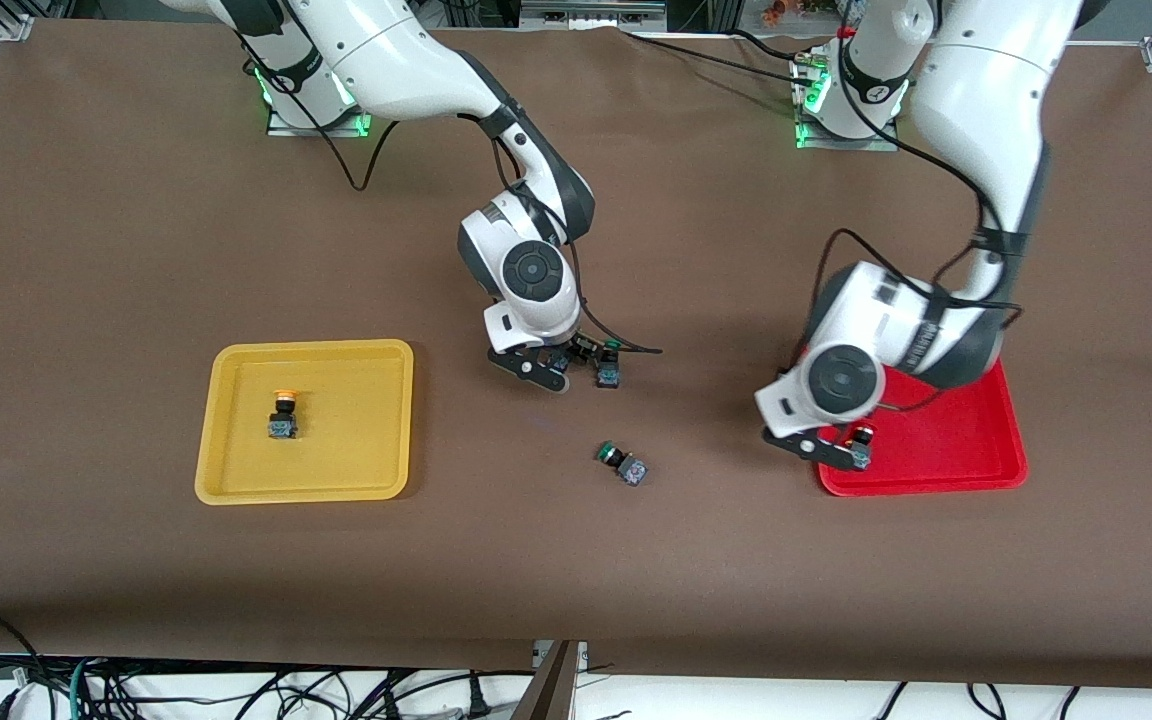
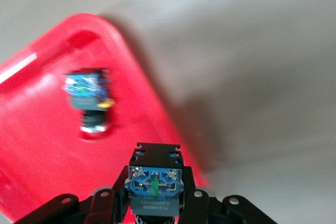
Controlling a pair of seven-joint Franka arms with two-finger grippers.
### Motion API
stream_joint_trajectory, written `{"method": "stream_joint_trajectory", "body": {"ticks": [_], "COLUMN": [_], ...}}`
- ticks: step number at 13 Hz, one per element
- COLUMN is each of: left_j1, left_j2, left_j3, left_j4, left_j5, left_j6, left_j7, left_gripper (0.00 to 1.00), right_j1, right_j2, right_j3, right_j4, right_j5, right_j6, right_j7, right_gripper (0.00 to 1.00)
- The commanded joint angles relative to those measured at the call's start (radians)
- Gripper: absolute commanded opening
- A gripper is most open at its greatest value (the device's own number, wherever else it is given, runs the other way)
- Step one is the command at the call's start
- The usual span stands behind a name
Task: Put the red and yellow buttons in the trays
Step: 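Move the left gripper to the red tray while the right gripper grasps yellow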
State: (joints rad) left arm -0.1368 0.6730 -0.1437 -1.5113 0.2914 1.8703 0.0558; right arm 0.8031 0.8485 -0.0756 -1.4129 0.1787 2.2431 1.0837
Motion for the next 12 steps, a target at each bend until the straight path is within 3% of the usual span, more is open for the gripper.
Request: {"method": "stream_joint_trajectory", "body": {"ticks": [1,2,5,8,9,11,12], "left_j1": [0.075,0.103,0.151,0.206,0.209,0.21,0.21], "left_j2": [0.008,0.016,0.034,0.042,0.054,0.054,0.056], "left_j3": [-0.013,-0.013,-0.017,-0.02,-0.02,-0.02,-0.02], "left_j4": [-0.001,-0.004,-0.012,-0.024,-0.026,-0.038,-0.038], "left_j5": [0.021,0.021,0.011,0.006,0.005,0.003,0.003], "left_j6": [0.036,0.058,0.099,0.122,0.128,0.132,0.133], "left_j7": [0.172,0.208,0.272,0.34,0.345,0.346,0.352], "left_gripper": [0.3,0.3,0.36,0.38,0.48,0.55,0.79], "right_j1": [0.007,0.005,-0.027,-0.137,-0.174,-0.246,-0.274], "right_j2": [0.012,0.012,-0.028,-0.092,-0.107,-0.124,-0.131], "right_j3": [-0.009,-0.01,-0.027,-0.038,-0.053,-0.082,-0.093], "right_j4": [-0.003,-0.003,-0.003,-0.001,-0.003,-0.003,-0.003], "right_j5": [-0.001,-0.002,-0.004,-0.004,-0.004,-0.002,-0.001], "right_j6": [0.036,0.039,0.004,-0.13,-0.182,-0.255,-0.272], "right_j7": [-0.014,-0.019,-0.131,-0.334,-0.42,-0.619,-0.696], "right_gripper": [0.11,0.0,0.0,0.0,0.0,0.0,0.0]}}
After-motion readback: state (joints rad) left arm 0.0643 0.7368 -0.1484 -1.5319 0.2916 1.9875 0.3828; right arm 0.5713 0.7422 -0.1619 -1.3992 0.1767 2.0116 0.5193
